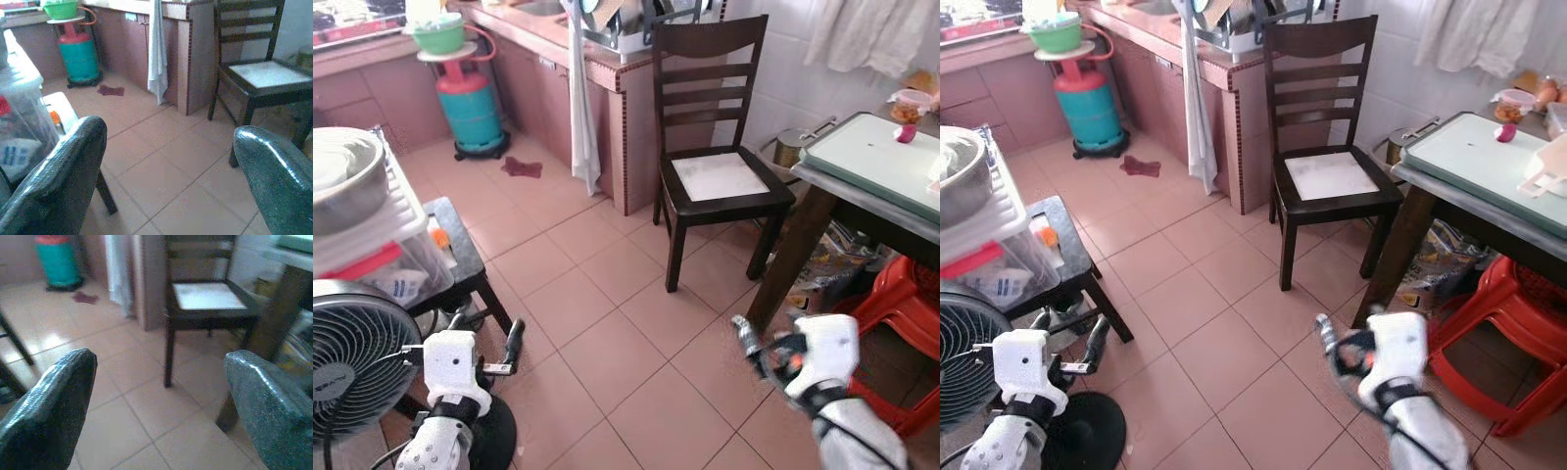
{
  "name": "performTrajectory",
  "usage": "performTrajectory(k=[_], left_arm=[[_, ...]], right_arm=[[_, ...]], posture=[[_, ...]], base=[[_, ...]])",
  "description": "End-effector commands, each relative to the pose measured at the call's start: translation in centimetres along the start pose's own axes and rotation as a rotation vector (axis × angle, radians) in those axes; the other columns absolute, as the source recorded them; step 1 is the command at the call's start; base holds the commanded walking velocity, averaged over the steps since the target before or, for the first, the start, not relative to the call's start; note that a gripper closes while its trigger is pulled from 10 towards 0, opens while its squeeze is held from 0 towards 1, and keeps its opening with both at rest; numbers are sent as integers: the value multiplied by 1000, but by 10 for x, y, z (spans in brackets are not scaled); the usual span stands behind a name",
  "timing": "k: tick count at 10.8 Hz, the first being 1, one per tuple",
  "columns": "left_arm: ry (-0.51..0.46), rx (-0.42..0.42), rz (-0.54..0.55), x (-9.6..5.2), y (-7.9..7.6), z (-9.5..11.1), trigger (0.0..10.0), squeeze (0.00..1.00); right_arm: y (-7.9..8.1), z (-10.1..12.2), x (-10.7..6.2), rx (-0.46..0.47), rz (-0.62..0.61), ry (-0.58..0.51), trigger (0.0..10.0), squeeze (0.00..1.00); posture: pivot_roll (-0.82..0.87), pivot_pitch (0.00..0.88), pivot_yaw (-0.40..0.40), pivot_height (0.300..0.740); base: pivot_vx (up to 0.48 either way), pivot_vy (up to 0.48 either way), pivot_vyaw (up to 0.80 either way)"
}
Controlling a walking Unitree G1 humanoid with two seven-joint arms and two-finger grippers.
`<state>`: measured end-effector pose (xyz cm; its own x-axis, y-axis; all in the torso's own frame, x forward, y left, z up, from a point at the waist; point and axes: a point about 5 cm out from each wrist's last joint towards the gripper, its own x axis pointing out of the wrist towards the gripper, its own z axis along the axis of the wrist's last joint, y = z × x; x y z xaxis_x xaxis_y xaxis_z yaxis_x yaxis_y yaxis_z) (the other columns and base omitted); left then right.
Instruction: Setting the table
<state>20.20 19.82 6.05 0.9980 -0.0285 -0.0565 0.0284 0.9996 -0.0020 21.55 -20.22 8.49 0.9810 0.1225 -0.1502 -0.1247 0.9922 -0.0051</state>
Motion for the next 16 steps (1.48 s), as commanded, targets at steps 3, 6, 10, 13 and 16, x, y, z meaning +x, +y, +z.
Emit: performTrajectory(k=[3, 6, 10, 13, 16], left_arm=[[-54, 56, -43, 4, 6, -3, 10000, 0], [-106, 28, -67, 15, -1, 1, 10000, 0], [-226, 35, -45, 23, -19, 31, 10000, 0], [-238, 48, -24, 26, -17, 37, 10000, 0], [-236, 41, -59, 31, -25, 43, 10000, 0]], right_arm=[[9, -6, -3, 34, -59, 17, 10000, 0], [32, 15, 15, 37, 31, -43, 10000, 0], [29, 46, 40, 50, 10, -146, 10000, 0], [36, 34, 41, 55, 38, -114, 10000, 0], [38, 32, 41, 50, 49, -101, 10000, 0]], posture=[[-64, 0, 37, 740], [-30, 0, -15, 740], [-20, 0, -2, 740], [-12, 0, 4, 740], [-23, 0, 9, 740]], base=[[0, 0, 0], [0, 0, 0], [0, 0, 0], [0, 0, 0], [0, 0, 0]])
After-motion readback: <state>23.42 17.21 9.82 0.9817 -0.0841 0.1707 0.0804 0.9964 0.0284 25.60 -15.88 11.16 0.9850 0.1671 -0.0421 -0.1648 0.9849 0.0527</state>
